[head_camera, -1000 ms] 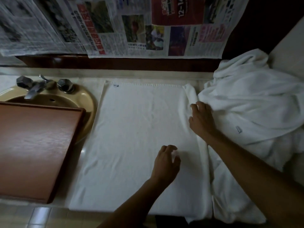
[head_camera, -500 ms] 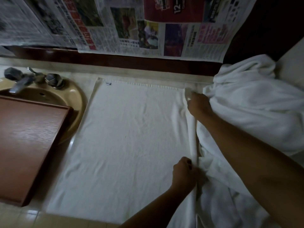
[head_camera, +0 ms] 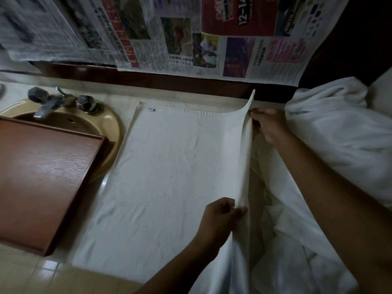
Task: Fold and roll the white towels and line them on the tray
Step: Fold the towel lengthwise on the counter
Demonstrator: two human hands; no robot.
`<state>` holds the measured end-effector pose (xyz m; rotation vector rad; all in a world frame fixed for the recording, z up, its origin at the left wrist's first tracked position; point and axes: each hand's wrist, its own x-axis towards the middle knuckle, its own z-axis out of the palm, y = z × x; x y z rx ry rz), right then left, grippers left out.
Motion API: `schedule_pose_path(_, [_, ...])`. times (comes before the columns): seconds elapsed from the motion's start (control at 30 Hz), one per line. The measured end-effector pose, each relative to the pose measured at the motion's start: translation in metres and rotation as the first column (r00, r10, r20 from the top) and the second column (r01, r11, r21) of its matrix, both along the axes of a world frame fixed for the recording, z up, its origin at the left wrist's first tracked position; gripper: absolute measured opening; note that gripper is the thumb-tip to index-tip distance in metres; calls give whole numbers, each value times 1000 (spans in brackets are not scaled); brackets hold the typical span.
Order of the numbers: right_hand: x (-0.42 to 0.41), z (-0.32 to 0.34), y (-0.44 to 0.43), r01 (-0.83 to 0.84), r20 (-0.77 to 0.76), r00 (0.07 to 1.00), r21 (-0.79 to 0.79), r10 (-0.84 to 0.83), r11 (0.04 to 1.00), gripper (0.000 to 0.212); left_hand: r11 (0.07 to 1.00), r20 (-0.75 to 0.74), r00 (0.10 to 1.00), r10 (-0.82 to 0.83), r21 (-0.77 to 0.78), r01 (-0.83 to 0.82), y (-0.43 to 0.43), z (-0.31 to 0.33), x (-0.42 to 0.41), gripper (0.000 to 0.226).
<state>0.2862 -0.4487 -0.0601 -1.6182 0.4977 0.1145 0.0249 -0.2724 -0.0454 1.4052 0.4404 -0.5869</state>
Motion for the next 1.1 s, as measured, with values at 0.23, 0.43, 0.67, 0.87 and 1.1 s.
schedule_pose_path(0.23, [17,22,96,-55,89,994,-26,57,998,8,982,78,980,183,20,-185,89,38,4,27])
schedule_pose_path(0.43, [36,18,188,-48,115,991,-218,75,975,10,949,107,956,272,132,-285,176,48,14,22])
schedule_pose_path(0.67, [57,0,304,-56,67,994,-396,90,916,18,900,103,915,391,164,-404,272,26,33,14])
schedule_pose_path(0.87, [58,-39,369,-132,-31,991,-470,133,873,14,818,146,902,407,382,-430,331,-33,44,9])
schedule_pose_path(1.1, [30,-46,370,-316,-86,939,-594,333,740,34,803,116,971,208,546,-237,341,-57,41,9])
